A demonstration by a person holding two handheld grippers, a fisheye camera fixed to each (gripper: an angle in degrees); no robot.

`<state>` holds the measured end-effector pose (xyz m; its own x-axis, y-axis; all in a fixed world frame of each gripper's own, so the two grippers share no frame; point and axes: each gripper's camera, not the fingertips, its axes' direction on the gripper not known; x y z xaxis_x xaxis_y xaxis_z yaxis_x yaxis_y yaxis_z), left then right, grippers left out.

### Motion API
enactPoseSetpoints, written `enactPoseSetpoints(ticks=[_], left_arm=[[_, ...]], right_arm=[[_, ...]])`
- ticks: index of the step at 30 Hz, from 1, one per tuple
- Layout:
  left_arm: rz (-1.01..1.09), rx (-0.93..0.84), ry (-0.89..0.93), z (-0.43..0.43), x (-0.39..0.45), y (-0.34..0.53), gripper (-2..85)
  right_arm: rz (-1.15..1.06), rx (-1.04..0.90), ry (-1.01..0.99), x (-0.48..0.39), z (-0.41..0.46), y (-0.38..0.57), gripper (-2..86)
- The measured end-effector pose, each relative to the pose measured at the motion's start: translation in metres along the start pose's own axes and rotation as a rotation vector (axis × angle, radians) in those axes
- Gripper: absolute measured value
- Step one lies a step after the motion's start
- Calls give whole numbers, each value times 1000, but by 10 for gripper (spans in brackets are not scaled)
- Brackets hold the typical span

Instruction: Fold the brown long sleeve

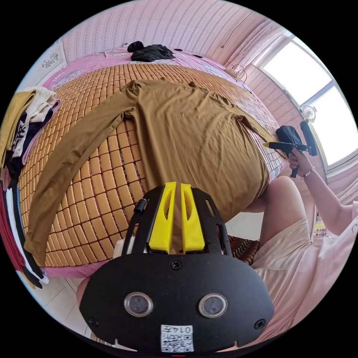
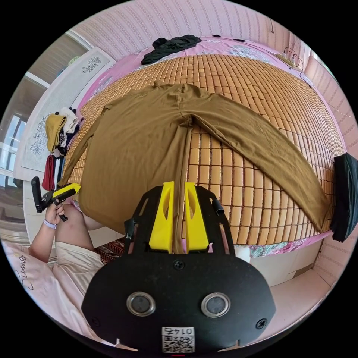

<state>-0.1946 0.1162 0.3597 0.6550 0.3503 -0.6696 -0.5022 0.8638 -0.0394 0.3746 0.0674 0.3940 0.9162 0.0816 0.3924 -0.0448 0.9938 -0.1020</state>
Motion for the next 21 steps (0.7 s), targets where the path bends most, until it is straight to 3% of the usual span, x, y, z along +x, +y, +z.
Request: enactPoseSetpoints(ticks=[16, 21], left_arm=[[59, 58, -155, 21, -79, -212, 51], [47, 21, -211, 52, -87, -256, 63]], right_arm=[[-397, 111, 230, -89, 44, -203, 84], [-328, 64, 168, -89, 73, -241, 99]])
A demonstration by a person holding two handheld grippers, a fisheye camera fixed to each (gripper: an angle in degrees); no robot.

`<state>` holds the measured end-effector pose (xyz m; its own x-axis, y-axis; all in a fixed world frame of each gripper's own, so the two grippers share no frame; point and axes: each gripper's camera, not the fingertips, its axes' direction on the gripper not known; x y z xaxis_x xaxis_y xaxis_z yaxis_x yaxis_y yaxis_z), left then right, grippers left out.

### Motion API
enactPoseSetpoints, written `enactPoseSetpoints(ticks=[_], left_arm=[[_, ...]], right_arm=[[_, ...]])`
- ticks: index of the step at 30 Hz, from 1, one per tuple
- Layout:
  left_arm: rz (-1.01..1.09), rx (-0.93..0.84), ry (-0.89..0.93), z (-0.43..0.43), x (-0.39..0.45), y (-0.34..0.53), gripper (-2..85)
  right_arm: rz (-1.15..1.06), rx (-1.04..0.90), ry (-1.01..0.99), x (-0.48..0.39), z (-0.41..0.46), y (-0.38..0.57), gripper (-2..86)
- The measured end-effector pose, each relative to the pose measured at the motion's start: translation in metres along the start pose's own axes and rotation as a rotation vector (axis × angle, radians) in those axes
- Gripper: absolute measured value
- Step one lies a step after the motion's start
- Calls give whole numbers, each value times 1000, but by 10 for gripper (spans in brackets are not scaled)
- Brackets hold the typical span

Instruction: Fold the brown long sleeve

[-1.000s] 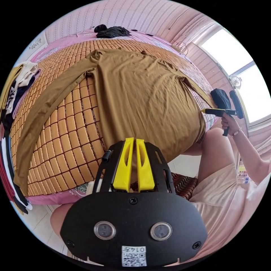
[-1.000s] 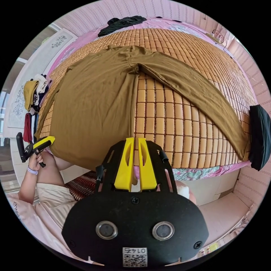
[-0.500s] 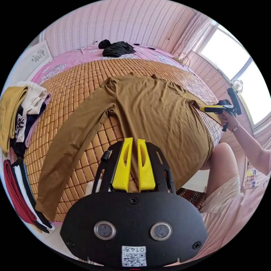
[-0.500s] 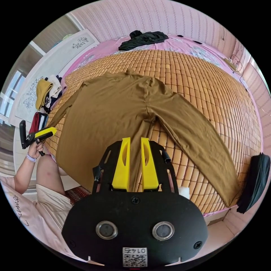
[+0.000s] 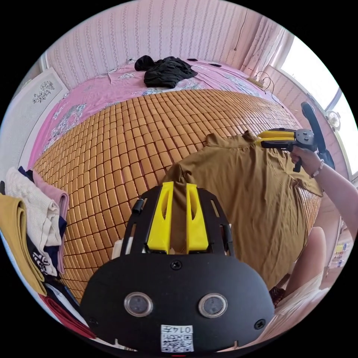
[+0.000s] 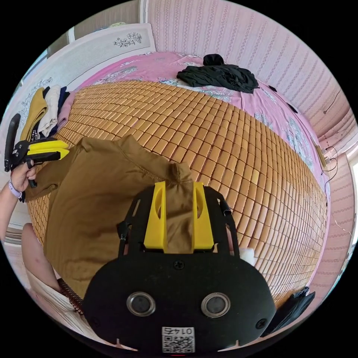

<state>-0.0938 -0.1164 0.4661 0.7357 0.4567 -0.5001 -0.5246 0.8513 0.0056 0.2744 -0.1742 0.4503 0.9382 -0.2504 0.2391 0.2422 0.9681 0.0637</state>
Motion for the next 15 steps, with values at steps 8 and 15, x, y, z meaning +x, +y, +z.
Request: enactPoseSetpoints(ticks=[8, 15], left_arm=[[-54, -43, 16, 25, -4, -11, -2], [-151, 15, -6, 30, -12, 2, -6]], right_arm=[[57, 41, -91, 24, 5, -13, 6], [87, 10, -131, 31, 5, -14, 28]])
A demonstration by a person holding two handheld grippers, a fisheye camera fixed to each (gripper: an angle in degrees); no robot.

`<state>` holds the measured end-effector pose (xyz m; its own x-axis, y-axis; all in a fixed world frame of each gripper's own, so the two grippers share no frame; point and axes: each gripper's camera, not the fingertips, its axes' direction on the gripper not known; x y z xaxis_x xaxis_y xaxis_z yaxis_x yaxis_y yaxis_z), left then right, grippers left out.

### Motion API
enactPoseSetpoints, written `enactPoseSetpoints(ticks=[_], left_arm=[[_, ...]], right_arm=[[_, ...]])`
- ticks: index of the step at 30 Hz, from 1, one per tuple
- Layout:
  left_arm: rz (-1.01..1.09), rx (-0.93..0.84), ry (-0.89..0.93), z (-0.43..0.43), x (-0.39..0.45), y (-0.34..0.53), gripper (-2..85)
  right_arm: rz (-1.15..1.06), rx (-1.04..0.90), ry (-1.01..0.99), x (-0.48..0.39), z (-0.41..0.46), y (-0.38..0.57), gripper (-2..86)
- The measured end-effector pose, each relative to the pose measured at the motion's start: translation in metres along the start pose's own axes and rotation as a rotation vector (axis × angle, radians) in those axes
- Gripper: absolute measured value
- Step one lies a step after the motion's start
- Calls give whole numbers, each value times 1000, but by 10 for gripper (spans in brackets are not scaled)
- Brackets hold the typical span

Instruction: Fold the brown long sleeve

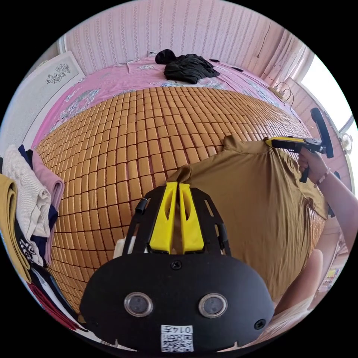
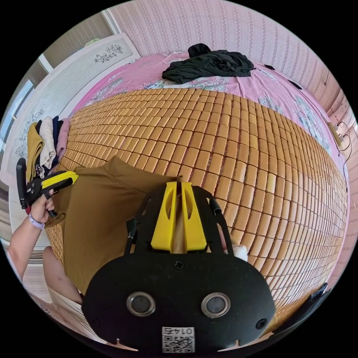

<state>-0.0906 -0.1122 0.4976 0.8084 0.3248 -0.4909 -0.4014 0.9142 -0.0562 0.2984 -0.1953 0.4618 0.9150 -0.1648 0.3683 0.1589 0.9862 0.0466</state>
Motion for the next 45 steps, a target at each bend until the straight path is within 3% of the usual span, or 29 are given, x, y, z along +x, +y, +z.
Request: enactPoseSetpoints(ticks=[4, 8, 13, 18, 24, 27, 33, 36, 45], left_arm=[[-73, -21, 68, -6, -11, 2, 25], [63, 125, -12, -56, 8, 32, 43], [160, 199, 64, -114, 24, 120, 40], [171, 112, 106, -130, 50, 220, 38], [138, -46, 167, -103, 100, 279, 47], [120, -79, 85, -91, 111, 286, 45], [52, -113, 116, -86, 108, 285, 36], [62, -134, 90, -92, 112, 283, 32], [48, -137, 51, -97, 108, 287, 31]], right_arm=[[11, 141, 33, 5, -46, 30, 33], [-29, 247, 62, 3, -90, 100, 17], [-20, 159, 125, -15, -117, 238, 35], [58, -11, 162, -28, -104, 314, 68], [128, -163, 26, -29, -69, 318, 62], [155, -163, 75, -27, -62, 317, 14], [271, -136, 13, -10, -55, 320, -7], [251, -90, -3, -14, -60, 324, -7], [141, -198, 31, -29, -30, 326, -7]])
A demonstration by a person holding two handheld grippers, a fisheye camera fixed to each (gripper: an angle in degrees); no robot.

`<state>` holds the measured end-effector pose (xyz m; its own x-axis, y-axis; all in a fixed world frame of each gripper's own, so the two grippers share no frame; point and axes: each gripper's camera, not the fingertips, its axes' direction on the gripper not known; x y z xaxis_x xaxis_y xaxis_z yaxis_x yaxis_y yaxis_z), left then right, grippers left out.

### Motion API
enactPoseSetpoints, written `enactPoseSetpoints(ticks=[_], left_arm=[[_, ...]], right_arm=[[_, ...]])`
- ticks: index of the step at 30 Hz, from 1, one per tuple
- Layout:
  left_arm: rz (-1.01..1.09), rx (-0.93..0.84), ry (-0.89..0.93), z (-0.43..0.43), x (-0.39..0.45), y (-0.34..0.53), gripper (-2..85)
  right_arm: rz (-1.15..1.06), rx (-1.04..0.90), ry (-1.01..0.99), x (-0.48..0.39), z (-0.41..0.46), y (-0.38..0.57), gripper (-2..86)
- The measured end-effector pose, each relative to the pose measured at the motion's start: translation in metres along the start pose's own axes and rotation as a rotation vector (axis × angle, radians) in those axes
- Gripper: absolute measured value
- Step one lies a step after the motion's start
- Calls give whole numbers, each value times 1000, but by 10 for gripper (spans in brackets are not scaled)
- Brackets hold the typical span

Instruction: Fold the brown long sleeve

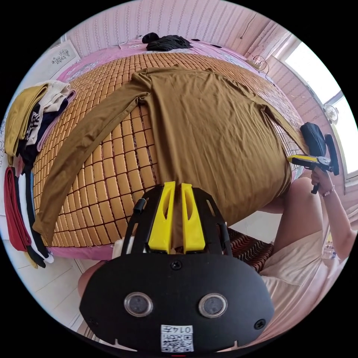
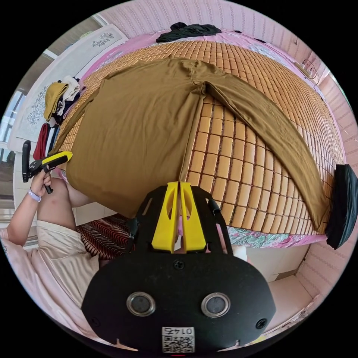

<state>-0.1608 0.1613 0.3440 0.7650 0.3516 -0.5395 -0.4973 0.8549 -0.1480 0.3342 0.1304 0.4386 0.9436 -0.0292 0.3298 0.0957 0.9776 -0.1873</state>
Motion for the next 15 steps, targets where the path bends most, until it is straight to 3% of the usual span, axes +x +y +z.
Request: enactPoseSetpoints(ticks=[15], left_arm=[[6, 12, 36, -11, -7, 19, -10]], right_arm=[[33, 49, 21, -22, 62, -3, -1]])
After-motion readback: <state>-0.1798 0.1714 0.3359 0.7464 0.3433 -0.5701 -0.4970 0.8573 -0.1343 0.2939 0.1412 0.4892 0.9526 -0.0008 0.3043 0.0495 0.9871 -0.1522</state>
